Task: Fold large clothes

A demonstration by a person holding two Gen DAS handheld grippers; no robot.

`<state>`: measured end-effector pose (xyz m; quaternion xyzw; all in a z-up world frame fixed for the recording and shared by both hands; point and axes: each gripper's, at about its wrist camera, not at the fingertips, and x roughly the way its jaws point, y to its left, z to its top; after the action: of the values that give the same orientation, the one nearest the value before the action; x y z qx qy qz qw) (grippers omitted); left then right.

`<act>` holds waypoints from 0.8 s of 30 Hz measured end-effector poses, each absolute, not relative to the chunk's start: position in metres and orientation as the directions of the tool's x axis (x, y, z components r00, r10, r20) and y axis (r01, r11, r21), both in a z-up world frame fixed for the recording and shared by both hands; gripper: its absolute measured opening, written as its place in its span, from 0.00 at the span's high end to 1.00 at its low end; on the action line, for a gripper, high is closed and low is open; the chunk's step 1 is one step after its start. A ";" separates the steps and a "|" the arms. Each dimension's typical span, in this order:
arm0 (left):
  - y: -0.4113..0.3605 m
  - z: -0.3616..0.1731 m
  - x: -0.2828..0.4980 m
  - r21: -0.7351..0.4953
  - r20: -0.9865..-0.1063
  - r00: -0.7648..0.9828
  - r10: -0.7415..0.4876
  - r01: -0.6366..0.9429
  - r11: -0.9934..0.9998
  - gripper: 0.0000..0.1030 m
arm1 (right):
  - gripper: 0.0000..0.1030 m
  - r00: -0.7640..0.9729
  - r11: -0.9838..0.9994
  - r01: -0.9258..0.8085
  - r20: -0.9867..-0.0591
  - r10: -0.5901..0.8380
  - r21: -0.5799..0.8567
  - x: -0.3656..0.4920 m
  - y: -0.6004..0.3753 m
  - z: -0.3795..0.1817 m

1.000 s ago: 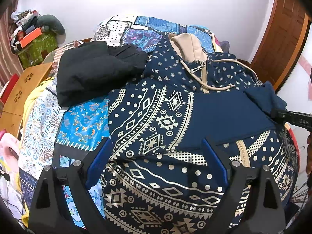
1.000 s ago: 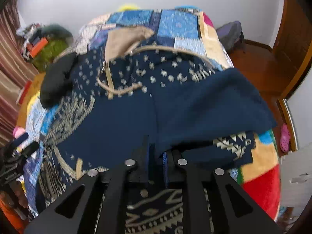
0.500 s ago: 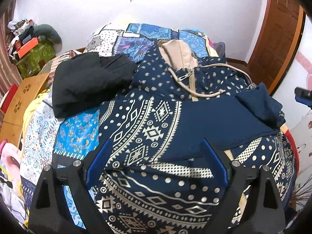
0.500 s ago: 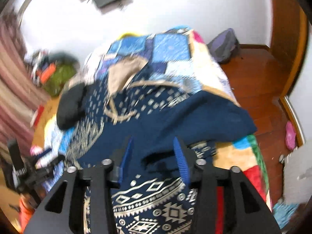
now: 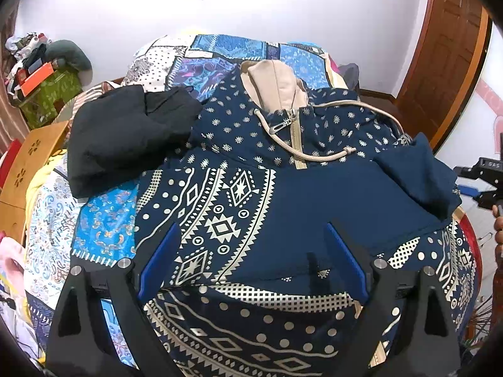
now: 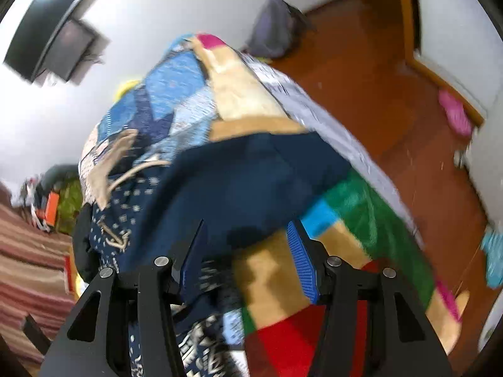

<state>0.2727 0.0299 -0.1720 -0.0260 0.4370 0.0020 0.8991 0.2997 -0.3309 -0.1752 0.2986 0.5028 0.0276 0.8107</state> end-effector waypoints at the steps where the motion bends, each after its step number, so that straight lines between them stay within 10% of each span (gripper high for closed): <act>1: 0.030 -0.174 0.274 -0.046 -0.788 0.615 -0.020 -0.026 0.999 0.11 | 0.52 0.478 0.801 0.277 -0.799 0.365 0.532 0.303 -0.334 -0.185; 10: 0.034 -0.189 0.283 -0.049 -0.809 0.588 -0.012 -0.047 0.998 0.11 | 0.53 0.440 0.710 0.357 -0.780 0.445 0.607 0.331 -0.347 -0.223; 15: 0.041 -0.189 0.281 -0.053 -0.808 0.590 -0.006 -0.062 0.997 0.11 | 0.92 0.427 0.768 0.321 -0.809 0.405 0.554 0.336 -0.336 -0.215; 24: 0.056 -0.172 0.265 -0.055 -0.775 0.632 0.002 -0.072 0.996 0.11 | 0.95 0.584 0.879 0.089 -0.740 0.334 0.468 0.315 -0.292 -0.123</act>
<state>0.2651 0.0562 -0.1720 -0.0404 0.4286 0.0205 0.9024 0.3148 -0.2920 -0.1228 0.2351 0.4504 0.0714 0.8583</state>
